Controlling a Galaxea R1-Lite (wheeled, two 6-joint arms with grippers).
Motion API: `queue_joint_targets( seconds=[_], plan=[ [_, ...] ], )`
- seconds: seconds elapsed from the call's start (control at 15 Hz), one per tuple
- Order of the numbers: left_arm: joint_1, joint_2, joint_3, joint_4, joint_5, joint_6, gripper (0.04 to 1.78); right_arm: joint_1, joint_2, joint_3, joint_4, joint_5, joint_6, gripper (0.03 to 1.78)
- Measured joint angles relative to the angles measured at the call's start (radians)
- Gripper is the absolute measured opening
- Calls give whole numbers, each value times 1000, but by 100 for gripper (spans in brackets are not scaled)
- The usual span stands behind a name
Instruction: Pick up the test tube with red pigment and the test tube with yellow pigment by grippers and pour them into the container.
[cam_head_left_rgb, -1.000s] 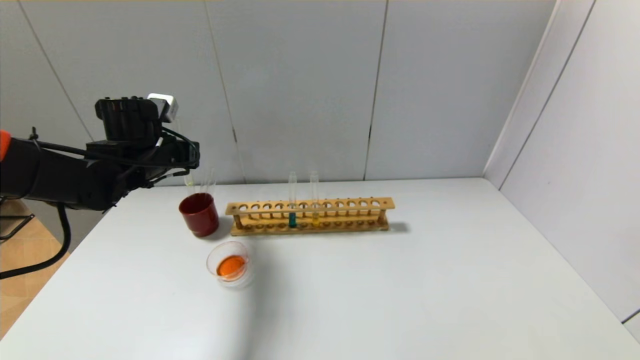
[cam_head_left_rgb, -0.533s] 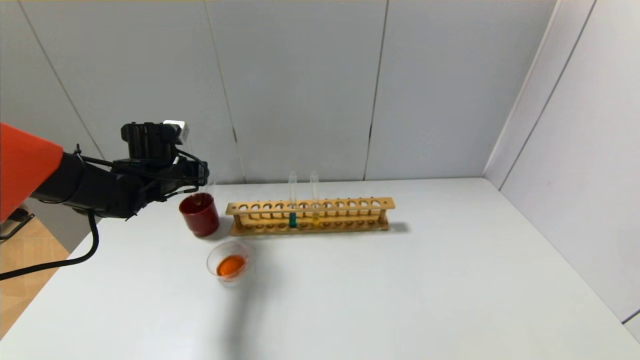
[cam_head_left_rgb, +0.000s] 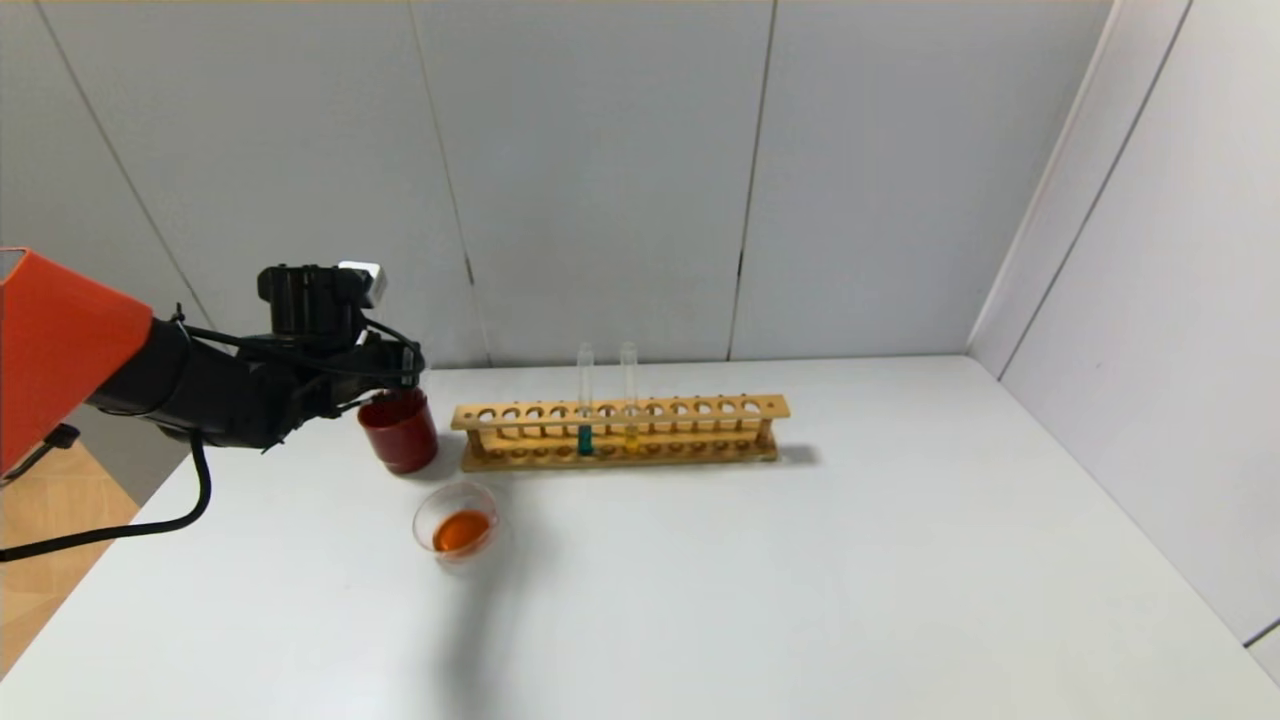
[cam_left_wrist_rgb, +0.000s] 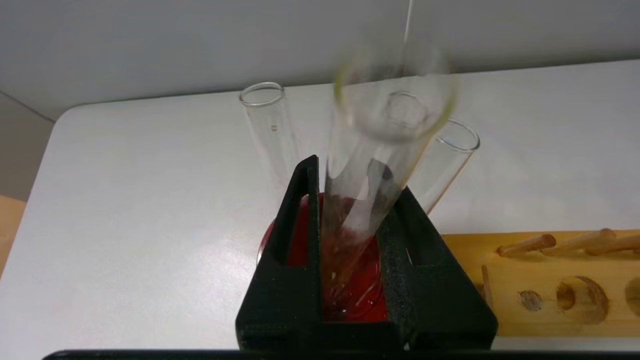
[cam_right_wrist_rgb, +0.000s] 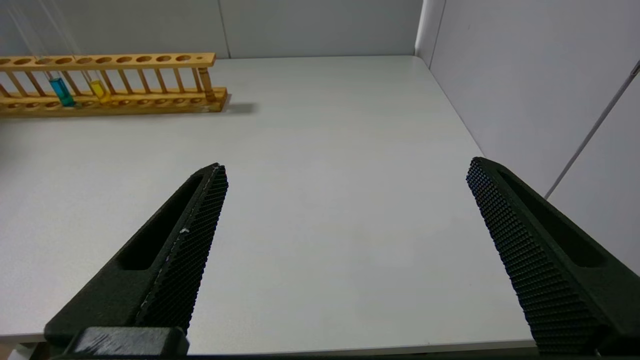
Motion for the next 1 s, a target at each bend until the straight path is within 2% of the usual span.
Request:
queue_joint_targets(
  seconds=[0.13,0.4,0.6,0.73,1.0],
  plan=[
    [1,-4,10,1,0,0,63,0,0,0,0,0,0,175],
    [0,-59,36,3,0,2,130,0,0,0,0,0,0,175],
    [-1,-168,80,4,1,2,163,0,0,0,0,0,0,175],
    [-1,-276,128,5,6,0,174,0,0,0,0,0,0,175],
    [-1,-589,308,18,29,2,175,0,0,0,0,0,0,175]
  ],
)
